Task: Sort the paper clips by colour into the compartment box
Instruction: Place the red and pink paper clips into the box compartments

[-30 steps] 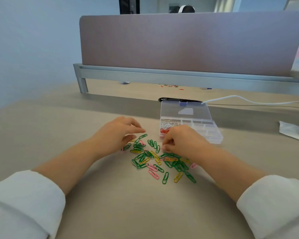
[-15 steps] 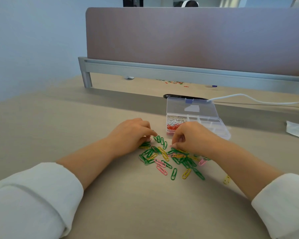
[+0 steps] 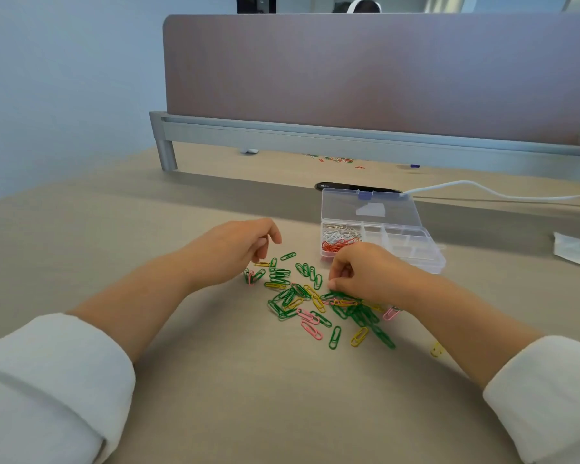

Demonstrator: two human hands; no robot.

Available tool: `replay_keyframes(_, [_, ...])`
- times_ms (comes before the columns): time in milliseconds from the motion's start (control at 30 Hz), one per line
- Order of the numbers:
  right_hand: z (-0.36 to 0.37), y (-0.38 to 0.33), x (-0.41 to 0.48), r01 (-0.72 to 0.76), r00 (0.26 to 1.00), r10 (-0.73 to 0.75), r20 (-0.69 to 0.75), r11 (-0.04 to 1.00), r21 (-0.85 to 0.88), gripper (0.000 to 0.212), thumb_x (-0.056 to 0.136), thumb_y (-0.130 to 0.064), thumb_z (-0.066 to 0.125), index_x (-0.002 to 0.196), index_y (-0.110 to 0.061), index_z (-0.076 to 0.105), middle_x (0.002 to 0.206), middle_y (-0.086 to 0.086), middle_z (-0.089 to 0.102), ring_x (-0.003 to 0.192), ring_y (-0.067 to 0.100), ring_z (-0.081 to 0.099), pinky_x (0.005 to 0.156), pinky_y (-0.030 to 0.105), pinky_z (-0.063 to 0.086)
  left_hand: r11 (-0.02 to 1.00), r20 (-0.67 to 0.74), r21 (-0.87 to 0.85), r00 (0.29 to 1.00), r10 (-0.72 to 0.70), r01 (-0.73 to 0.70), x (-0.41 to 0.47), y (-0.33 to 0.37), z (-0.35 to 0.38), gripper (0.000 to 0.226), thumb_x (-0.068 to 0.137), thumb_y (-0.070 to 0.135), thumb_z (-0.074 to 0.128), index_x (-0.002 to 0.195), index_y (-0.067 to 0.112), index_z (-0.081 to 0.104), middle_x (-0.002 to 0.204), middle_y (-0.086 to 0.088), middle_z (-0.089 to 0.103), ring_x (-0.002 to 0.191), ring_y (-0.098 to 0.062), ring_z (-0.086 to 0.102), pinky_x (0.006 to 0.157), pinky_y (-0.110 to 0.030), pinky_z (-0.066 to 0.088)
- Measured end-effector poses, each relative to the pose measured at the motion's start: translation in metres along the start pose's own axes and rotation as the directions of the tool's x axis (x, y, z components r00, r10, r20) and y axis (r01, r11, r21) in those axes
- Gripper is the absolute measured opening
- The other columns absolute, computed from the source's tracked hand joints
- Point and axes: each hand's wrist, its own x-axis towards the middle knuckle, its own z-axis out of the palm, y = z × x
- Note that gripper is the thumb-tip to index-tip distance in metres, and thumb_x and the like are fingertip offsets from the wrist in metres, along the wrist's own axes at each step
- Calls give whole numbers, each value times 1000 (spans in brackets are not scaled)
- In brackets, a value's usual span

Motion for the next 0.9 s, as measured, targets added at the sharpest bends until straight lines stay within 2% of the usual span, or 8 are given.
replay_keyframes(100, [3,-2,1,-9,999,7,35,999,44,12,90,-22,59,94,-14,67,71,-17,47,73,4,48,73,20,39,994,114,62,989,-93,86,1,-1,-4,33,94,0,27,103,25,47,82,8,50,80,-14,49,67,-20,38])
replay_keyframes(200, [4,-4,3,-16,997,11,80,998,62,9,91,-20,58,92,-15,65,72,-15,49,83,11,52,78,23,43,981,179,134,970,-165,143,0,0,-11,26,94,10,31,100,25,52,74,10,49,75,-9,45,63,-25,33])
replay_keyframes(333, [5,-3,3,-18,994,10,108,997,78,7,92,-20,54,86,-19,57,74,-13,49,83,13,51,77,25,42,980,217,195,973,-77,34,-3,-3,-19,13,84,21,56,93,30,61,57,8,39,55,-5,38,54,-20,30])
replay_keyframes(500, [11,0,5,13,1000,-14,16,997,70,24,96,-16,43,74,-26,40,77,-10,46,78,15,46,66,25,39,979,252,201,967,-34,-18,-4,-5,-18,9,83,34,65,91,33,68,57,8,36,56,-4,39,54,-16,29])
replay_keyframes(567, [13,0,4,47,999,-45,-24,992,116,24,94,-5,38,86,-26,45,80,-10,48,78,14,48,65,25,42,975,249,220,968,-40,-17,-3,-4,-15,10,84,34,64,92,29,67,60,9,38,58,-3,40,54,-15,29])
replay_keyframes(700, [14,-4,0,190,982,-189,-28,981,37,63,82,16,35,123,-28,53,93,-14,44,90,6,48,79,23,44,978,210,206,977,-21,-24,-1,-2,-8,14,84,33,64,93,24,68,59,10,41,57,-2,41,55,-13,28])
replay_keyframes(767, [14,-5,0,245,968,-244,-53,970,2,63,80,18,36,120,-25,58,98,-13,44,88,2,44,84,25,44,984,208,180,978,-23,-15,0,0,-6,13,84,31,64,92,21,67,56,9,39,54,-2,40,53,-13,29])
replay_keyframes(900, [12,-4,0,230,971,-230,-68,973,-15,57,78,18,34,109,-23,58,82,-20,37,83,4,41,79,23,36,990,167,143,986,-30,6,-2,-3,-14,8,83,35,65,88,29,65,55,8,38,53,-3,39,51,-14,29])
